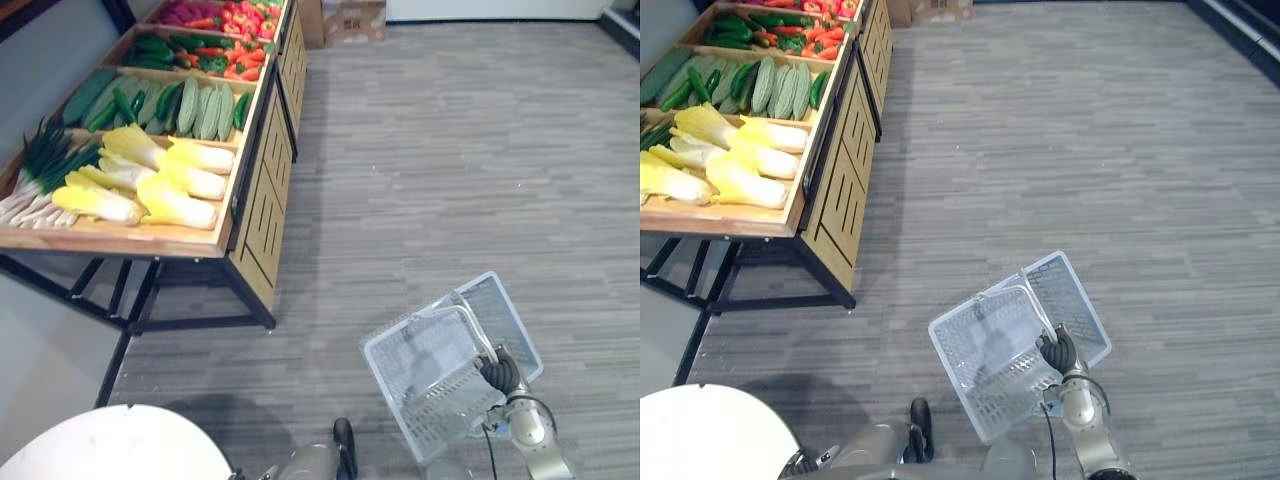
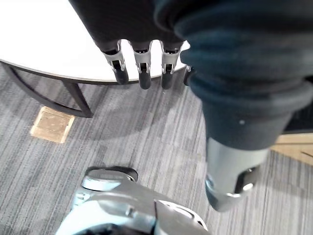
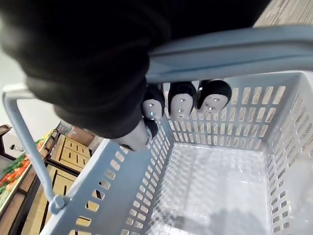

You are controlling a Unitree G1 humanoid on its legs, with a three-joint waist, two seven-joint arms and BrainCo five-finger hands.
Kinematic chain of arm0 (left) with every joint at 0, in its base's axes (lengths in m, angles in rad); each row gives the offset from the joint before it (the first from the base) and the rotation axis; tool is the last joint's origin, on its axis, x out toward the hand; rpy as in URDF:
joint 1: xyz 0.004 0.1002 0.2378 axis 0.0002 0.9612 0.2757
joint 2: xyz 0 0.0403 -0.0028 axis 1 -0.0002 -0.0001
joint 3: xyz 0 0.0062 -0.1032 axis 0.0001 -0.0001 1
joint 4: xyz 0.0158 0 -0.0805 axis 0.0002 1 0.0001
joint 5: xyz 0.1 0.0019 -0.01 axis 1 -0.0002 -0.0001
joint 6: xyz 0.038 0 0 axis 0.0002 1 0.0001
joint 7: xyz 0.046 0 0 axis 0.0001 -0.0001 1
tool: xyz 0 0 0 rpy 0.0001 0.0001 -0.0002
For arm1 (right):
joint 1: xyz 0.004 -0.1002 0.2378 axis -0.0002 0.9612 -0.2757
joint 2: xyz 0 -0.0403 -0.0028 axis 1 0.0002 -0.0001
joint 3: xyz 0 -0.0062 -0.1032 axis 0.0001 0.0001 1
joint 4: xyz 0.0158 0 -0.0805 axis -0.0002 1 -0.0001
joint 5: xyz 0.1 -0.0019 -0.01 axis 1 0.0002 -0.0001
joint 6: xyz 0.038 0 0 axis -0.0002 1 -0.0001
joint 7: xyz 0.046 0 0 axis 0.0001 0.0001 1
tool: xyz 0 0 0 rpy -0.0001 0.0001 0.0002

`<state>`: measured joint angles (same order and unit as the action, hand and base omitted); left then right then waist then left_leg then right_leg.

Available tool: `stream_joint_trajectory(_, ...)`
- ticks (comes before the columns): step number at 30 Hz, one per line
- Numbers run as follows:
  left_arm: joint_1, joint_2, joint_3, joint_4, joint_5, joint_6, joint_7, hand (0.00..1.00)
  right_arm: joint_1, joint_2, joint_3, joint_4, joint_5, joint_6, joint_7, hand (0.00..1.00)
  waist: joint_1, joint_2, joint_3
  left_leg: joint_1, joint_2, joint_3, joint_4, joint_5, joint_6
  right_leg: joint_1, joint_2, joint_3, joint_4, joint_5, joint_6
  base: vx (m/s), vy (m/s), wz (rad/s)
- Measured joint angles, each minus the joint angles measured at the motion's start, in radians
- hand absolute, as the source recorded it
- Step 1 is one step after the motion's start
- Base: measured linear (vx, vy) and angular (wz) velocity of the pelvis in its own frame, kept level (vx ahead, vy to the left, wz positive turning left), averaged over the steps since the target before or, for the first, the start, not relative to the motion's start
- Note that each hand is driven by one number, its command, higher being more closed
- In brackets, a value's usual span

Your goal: Pick vegetable in the basket

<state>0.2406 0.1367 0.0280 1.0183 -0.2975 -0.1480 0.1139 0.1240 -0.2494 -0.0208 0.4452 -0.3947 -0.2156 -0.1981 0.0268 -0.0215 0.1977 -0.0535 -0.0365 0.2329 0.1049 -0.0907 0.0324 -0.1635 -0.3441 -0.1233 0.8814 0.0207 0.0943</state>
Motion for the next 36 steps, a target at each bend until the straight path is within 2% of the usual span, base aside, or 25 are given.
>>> stream_joint_trajectory(2, -0.001, 0.010, -0.025, -0.002, -0.001, 0.000, 0.002, 0.00, 0.009, 0.012, 0.012, -0.002, 0.002, -0.006, -0.016, 1.00, -0.004, -0.006, 0.000, 0.080, 0.003, -0.009, -0.015, -0.029, 0.030, -0.112, -0.001, -0.018, 0.189, -0.090, -0.059, 0.30, 0.023, -0.01)
stream_joint_trajectory(4, -0.005, 0.013, -0.021, -0.002, -0.007, 0.000, 0.008, 0.00, 0.007, 0.015, 0.029, -0.008, 0.002, -0.016, -0.039, 1.00, -0.027, -0.002, 0.002, 0.109, 0.022, -0.029, -0.007, -0.048, 0.045, -0.152, 0.030, -0.080, 0.117, -0.165, -0.047, 0.32, -0.059, 0.33)
stream_joint_trajectory(6, -0.010, 0.011, -0.019, -0.007, -0.007, -0.003, 0.008, 0.00, 0.008, 0.021, 0.029, -0.008, 0.001, -0.024, -0.063, 1.00, -0.038, 0.014, 0.004, 0.111, 0.058, -0.058, 0.028, -0.074, 0.026, -0.163, 0.082, -0.119, -0.131, -0.185, -0.041, 0.34, -0.107, 0.47)
stream_joint_trajectory(7, -0.011, 0.011, -0.013, -0.021, -0.005, -0.004, 0.007, 0.00, 0.008, 0.026, 0.028, -0.007, 0.001, -0.028, -0.080, 1.00, -0.036, 0.014, 0.006, 0.108, 0.074, -0.076, 0.047, -0.091, 0.010, -0.161, 0.110, -0.109, -0.353, -0.168, -0.019, 0.34, -0.151, 0.44)
stream_joint_trajectory(9, -0.024, 0.015, 0.011, -0.027, -0.005, -0.007, 0.009, 0.00, 0.007, 0.034, 0.024, -0.003, 0.001, -0.036, -0.099, 1.00, -0.035, -0.007, 0.013, 0.110, 0.091, -0.113, 0.075, -0.122, -0.028, -0.147, 0.126, -0.040, -0.677, -0.109, 0.031, 0.39, -0.233, 0.61)
stream_joint_trajectory(10, -0.025, 0.016, 0.019, -0.027, -0.005, -0.011, 0.009, 0.00, 0.008, 0.040, 0.023, -0.003, 0.000, -0.037, -0.105, 1.00, -0.033, -0.012, 0.016, 0.112, 0.101, -0.129, 0.097, -0.149, -0.049, -0.143, 0.127, -0.009, -0.746, -0.088, 0.033, 0.39, -0.328, 0.56)
stream_joint_trajectory(12, -0.018, 0.020, 0.043, -0.023, -0.005, -0.015, 0.010, 0.00, 0.014, 0.057, 0.016, -0.004, -0.019, -0.037, -0.104, 1.00, -0.023, -0.029, 0.026, 0.135, 0.123, -0.166, 0.180, -0.259, -0.103, -0.123, 0.117, 0.024, -0.747, -0.060, 0.040, 0.41, -0.439, 0.37)
stream_joint_trajectory(14, -0.011, -0.006, 0.060, -0.022, -0.005, -0.016, 0.011, 0.00, 0.016, 0.054, 0.007, -0.009, -0.029, -0.035, -0.101, 1.00, -0.021, 0.014, 0.019, 0.164, 0.192, -0.193, 0.220, -0.336, -0.140, -0.153, 0.160, 0.001, -0.580, -0.025, 0.053, 0.47, -0.485, 0.23)
stream_joint_trajectory(15, 0.002, -0.029, 0.078, -0.021, -0.005, -0.021, 0.011, 0.00, 0.022, 0.043, 0.005, -0.017, -0.027, -0.036, -0.097, 1.00, -0.021, 0.051, -0.001, 0.200, 0.245, -0.198, 0.199, -0.353, -0.153, -0.177, 0.199, -0.020, -0.467, -0.060, 0.017, 0.45, -0.408, 0.20)
stream_joint_trajectory(16, 0.006, -0.037, 0.083, -0.020, -0.005, -0.022, 0.012, 0.00, 0.023, 0.039, 0.004, -0.017, -0.027, -0.035, -0.096, 1.00, -0.018, 0.055, -0.006, 0.205, 0.253, -0.200, 0.206, -0.347, -0.159, -0.182, 0.208, -0.025, -0.455, -0.078, 0.012, 0.51, -0.344, 0.12)
stream_joint_trajectory(17, 0.004, -0.057, 0.098, -0.011, -0.005, -0.034, 0.012, 0.00, 0.008, 0.035, -0.001, -0.016, -0.028, -0.030, -0.084, 1.00, -0.016, 0.077, -0.019, 0.177, 0.271, -0.224, 0.287, -0.300, -0.121, -0.181, 0.224, -0.044, -0.421, -0.121, -0.010, 0.40, -0.279, 0.02)
stream_joint_trajectory(19, 0.003, -0.074, 0.099, 0.008, -0.006, -0.043, 0.008, 0.00, 0.008, 0.021, -0.004, -0.017, -0.029, -0.028, -0.074, 1.00, -0.021, 0.069, -0.015, 0.049, 0.307, -0.214, 0.552, -0.136, -0.092, -0.116, 0.237, -0.077, -0.447, -0.153, -0.042, 0.51, -0.369, 0.23)
stream_joint_trajectory(20, 0.004, -0.074, 0.098, 0.011, -0.007, -0.046, 0.008, 0.00, 0.015, 0.018, -0.006, -0.016, -0.029, -0.026, -0.074, 1.00, -0.019, 0.069, -0.012, 0.010, 0.323, -0.211, 0.629, -0.106, -0.094, -0.084, 0.243, -0.090, -0.465, -0.161, -0.052, 0.45, -0.255, 0.37)
stream_joint_trajectory(21, 0.008, -0.075, 0.097, 0.012, -0.009, -0.050, 0.003, 0.00, 0.023, 0.015, -0.009, -0.016, -0.029, -0.012, -0.071, 1.00, -0.018, 0.071, -0.010, -0.049, 0.338, -0.193, 0.782, -0.104, -0.097, -0.018, 0.258, -0.105, -0.507, -0.178, -0.070, 0.45, -0.193, 0.30)
stream_joint_trajectory(23, 0.010, -0.072, 0.097, 0.003, -0.013, -0.063, -0.001, 0.00, 0.033, 0.011, -0.012, -0.016, -0.030, -0.010, -0.063, 1.00, -0.007, 0.058, -0.002, -0.103, 0.312, -0.153, 0.878, -0.120, -0.093, 0.085, 0.258, -0.119, -0.578, -0.185, -0.083, 0.44, -0.149, 0.19)
stream_joint_trajectory(25, 0.010, -0.071, 0.098, -0.005, -0.014, -0.070, -0.001, 0.00, 0.037, -0.001, -0.013, -0.004, -0.038, -0.010, -0.061, 1.00, 0.005, 0.051, 0.003, -0.145, 0.274, -0.080, 0.819, -0.146, -0.097, 0.183, 0.247, -0.148, -0.645, -0.179, -0.075, 0.42, -0.081, 0.27)
stream_joint_trajectory(27, 0.010, -0.070, 0.099, -0.012, -0.014, -0.068, 0.000, 0.00, 0.037, -0.020, -0.015, 0.002, -0.044, -0.009, -0.062, 1.00, 0.007, 0.047, 0.006, -0.156, 0.235, 0.003, 0.625, -0.149, -0.096, 0.243, 0.225, -0.190, -0.680, -0.178, -0.072, 0.38, 0.006, 0.51)
stream_joint_trajectory(28, 0.010, -0.070, 0.097, -0.023, -0.012, -0.055, 0.003, 0.00, 0.044, -0.028, -0.041, -0.001, -0.052, -0.009, -0.064, 1.00, 0.001, 0.053, 0.004, -0.147, 0.189, 0.073, 0.387, -0.067, -0.089, 0.282, 0.209, -0.251, -0.699, -0.179, -0.065, 0.32, 0.048, 0.72)
stream_joint_trajectory(29, 0.009, -0.073, 0.096, -0.033, -0.012, -0.048, 0.003, 0.00, 0.052, -0.029, -0.061, -0.007, -0.060, -0.009, -0.070, 1.00, 0.001, 0.065, 0.005, -0.149, 0.165, 0.112, 0.259, 0.057, -0.091, 0.307, 0.214, -0.283, -0.708, -0.188, -0.040, 0.32, 0.067, 0.84)
stream_joint_trajectory(30, 0.008, -0.072, 0.096, -0.034, -0.011, -0.044, 0.003, 0.00, 0.055, -0.031, -0.075, -0.009, -0.061, -0.008, -0.075, 1.00, 0.002, 0.071, 0.007, -0.149, 0.156, 0.140, 0.202, 0.107, -0.059, 0.326, 0.219, -0.298, -0.712, -0.203, -0.018, 0.26, 0.088, 1.07)
stream_joint_trajectory(31, -0.005, -0.059, 0.097, -0.032, -0.008, -0.033, 0.002, 0.00, 0.061, -0.017, -0.090, -0.009, -0.065, -0.001, -0.077, 1.00, -0.003, 0.056, 0.005, -0.108, 0.121, 0.167, 0.143, 0.094, -0.024, 0.369, 0.205, -0.329, -0.742, -0.226, 0.002, 0.31, 0.102, 1.22)
stream_joint_trajectory(32, -0.006, -0.050, 0.098, -0.043, -0.002, -0.026, 0.002, 0.00, 0.057, -0.015, -0.086, -0.012, -0.069, -0.001, -0.078, 1.00, 0.000, 0.029, 0.007, -0.105, 0.095, 0.192, 0.100, 0.093, -0.024, 0.388, 0.201, -0.352, -0.780, -0.225, 0.002, 0.29, 0.098, 1.20)
stream_joint_trajectory(33, -0.011, -0.044, 0.098, -0.047, -0.001, -0.023, 0.002, 0.00, 0.053, -0.014, -0.087, -0.016, -0.074, -0.001, -0.077, 1.00, 0.003, 0.020, 0.014, -0.116, 0.094, 0.222, 0.107, 0.091, -0.025, 0.396, 0.200, -0.368, -0.798, -0.223, 0.006, 0.22, 0.112, 0.94)
stream_joint_trajectory(35, -0.014, -0.041, 0.109, -0.040, 0.000, -0.015, 0.003, 0.00, 0.036, -0.018, -0.082, -0.018, -0.096, -0.001, -0.074, 1.00, 0.007, 0.015, 0.017, -0.159, 0.117, 0.347, 0.174, 0.055, -0.014, 0.405, 0.199, -0.398, -0.810, -0.215, 0.018, 0.12, 0.112, 0.74)
stream_joint_trajectory(36, 0.000, -0.051, 0.114, -0.031, 0.000, -0.015, 0.002, 0.00, 0.027, -0.021, -0.071, -0.018, -0.108, -0.001, -0.062, 1.00, 0.007, 0.022, 0.014, -0.148, 0.127, 0.409, 0.184, 0.019, 0.026, 0.422, 0.202, -0.397, -0.801, -0.215, 0.019, 0.14, 0.149, 0.56)
